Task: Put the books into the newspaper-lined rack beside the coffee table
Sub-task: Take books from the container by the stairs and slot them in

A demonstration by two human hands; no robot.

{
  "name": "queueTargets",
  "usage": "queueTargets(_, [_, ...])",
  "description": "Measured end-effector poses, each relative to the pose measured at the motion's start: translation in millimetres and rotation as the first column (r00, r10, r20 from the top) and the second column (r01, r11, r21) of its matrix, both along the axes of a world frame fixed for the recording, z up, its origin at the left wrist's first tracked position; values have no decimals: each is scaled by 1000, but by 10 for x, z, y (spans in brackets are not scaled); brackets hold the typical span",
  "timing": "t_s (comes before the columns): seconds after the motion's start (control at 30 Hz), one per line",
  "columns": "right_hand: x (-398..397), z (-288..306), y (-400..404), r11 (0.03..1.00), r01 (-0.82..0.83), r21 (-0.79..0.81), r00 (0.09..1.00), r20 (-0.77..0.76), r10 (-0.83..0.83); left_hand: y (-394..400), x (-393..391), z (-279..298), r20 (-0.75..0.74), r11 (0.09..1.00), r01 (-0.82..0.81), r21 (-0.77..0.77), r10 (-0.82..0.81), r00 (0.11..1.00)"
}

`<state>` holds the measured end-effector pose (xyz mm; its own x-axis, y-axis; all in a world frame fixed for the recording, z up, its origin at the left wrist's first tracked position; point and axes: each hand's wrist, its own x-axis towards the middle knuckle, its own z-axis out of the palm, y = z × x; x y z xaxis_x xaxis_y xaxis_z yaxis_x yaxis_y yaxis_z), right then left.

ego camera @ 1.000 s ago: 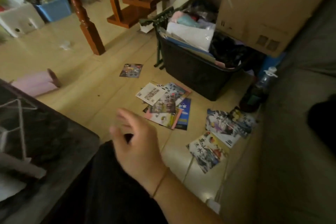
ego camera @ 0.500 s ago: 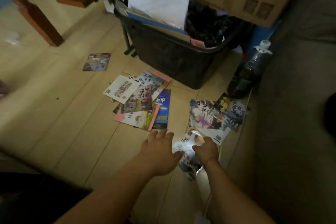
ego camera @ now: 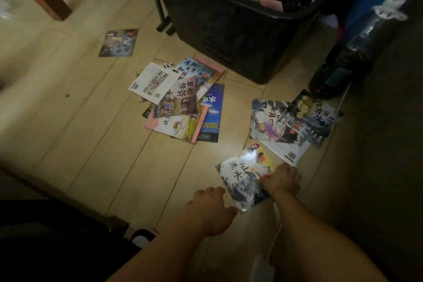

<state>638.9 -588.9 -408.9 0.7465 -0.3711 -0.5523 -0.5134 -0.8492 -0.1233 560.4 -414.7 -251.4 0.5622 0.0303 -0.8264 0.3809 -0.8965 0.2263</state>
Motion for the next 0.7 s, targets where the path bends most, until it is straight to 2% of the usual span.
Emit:
queueTargets(0.07, [-2, 92, 50, 999, -29, 18, 1000, 3, 29, 27, -29, 12, -4, 999, 0, 38, 1, 1000])
queueTargets(0.13, [58, 315, 114, 985, -9, 172, 1000, 27, 5, 57, -58, 25, 15, 998, -3, 60, 2, 1000])
queueTargets(0.17, [100, 498, 145, 962, 0, 272, 999, 34, -10, 71, -57, 47, 44, 998, -41, 44, 39, 998])
queueTargets(0.23, [221, 967, 189, 924, -48, 380, 996, 83, 18, 98, -1, 129, 152, 977, -209, -30, 211, 966])
queueTargets(0.3, [297, 1533, 230, 898, -137, 419, 975, 217, 48, 171, 118, 273, 306, 916, -384, -113, 400, 864])
queueTargets(0.37, [339, 2065, 277, 832, -206, 516, 952, 303, 47, 289, 267, 491, 448, 861, -486, -154, 499, 742])
queueTargets(0.4, [358, 2299, 287, 800, -233, 552, 941, 337, 41, 365, 328, 648, 471, 846, -502, -181, 522, 711])
queueTargets(0.53, [360, 3124, 404, 763, -421, 491, 849, 509, 141, 700, 284, 1403, 403, 798, -419, -433, 587, 702])
queueTargets(0.63, [204, 3725, 676, 666, -587, 461, 758, 601, 253, 1045, -16, 1973, 518, 812, -344, -472, 571, 637])
queueTargets(0.67, [131, 3923, 806, 651, -634, 418, 711, 646, 278, 1184, -156, 2171, 581, 831, -319, -456, 549, 601])
queueTargets(0.7, [43, 4128, 954, 636, -704, 315, 623, 704, 342, 1322, -327, 2374, 637, 847, -300, -439, 528, 562])
